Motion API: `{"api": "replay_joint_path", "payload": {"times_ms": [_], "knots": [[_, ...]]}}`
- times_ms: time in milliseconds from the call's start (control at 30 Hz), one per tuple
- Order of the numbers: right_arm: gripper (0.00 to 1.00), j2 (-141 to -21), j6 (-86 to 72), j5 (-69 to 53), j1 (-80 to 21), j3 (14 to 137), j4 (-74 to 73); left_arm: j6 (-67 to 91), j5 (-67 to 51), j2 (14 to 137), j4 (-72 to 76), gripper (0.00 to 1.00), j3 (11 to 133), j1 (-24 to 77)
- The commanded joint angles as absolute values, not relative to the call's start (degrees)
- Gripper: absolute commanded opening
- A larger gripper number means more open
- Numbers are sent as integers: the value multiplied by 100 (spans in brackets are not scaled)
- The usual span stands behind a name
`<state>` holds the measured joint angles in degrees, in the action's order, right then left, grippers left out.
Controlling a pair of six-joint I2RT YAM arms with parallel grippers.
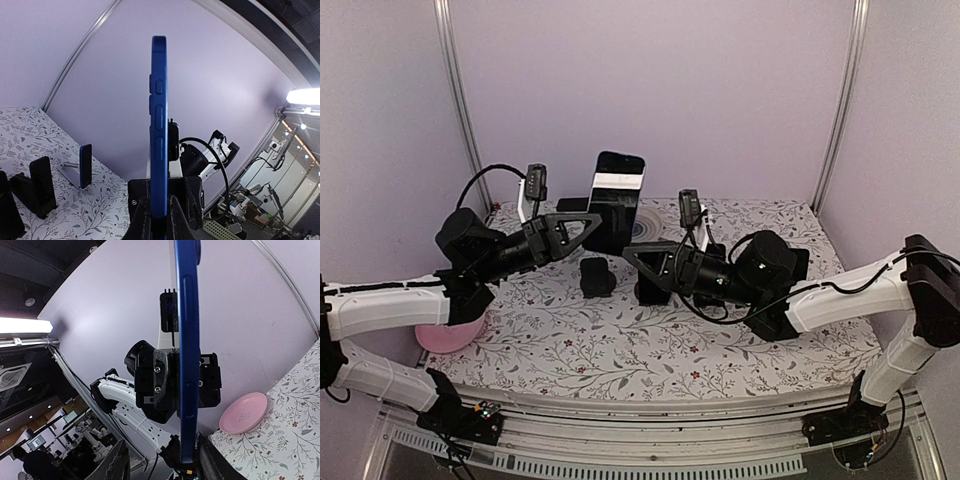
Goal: Place the phone on the phone stand
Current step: Pass from the left arm to the right, then pass from the right arm to the left
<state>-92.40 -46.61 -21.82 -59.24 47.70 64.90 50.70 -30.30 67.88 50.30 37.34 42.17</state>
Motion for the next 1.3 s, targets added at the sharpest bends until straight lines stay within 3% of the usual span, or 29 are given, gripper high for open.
{"api": "replay_joint_path", "payload": {"times_ms": [0, 200, 367, 467, 500, 567, 633, 800, 900, 1267], "knots": [[42, -9412, -4975, -2294, -5931, 5031, 6835, 4923, -2884, 6902, 5588, 0, 3737, 4350], [28, -9521, -5073, -2204, -5933, 5112, 6764, 4898, -2863, 7011, 5644, 0, 3757, 4429], [4, -9387, -4901, -2049, -5932, 5099, 6325, 4789, -2779, 6932, 5339, 0, 3728, 4447], [2, -9308, -4767, -2037, -5932, 5106, 6033, 4624, -2635, 6826, 4922, 0, 3728, 4450], [2, -9281, -4708, -2037, -5929, 5111, 5925, 4562, -2569, 6777, 4735, 8, 3741, 4455], [2, -9218, -4618, -2048, -5933, 5107, 5733, 4420, -2385, 6668, 4354, 32, 3760, 4452], [2, -9131, -4495, -2004, -5933, 5080, 5533, 4259, -2131, 6529, 3929, 61, 3817, 4449], [2, -8906, -4019, -1619, -5935, 5207, 4342, 3721, -1112, 6237, 2128, 92, 4229, 4456], [2, -8852, -3699, -1349, -5933, 5380, 3639, 3452, -533, 6246, 1197, 96, 4606, 4458], [2, -9053, -2886, -626, -6013, 6005, 2284, 3108, 1300, 7223, -1607, 97, 6644, 4977]]}}
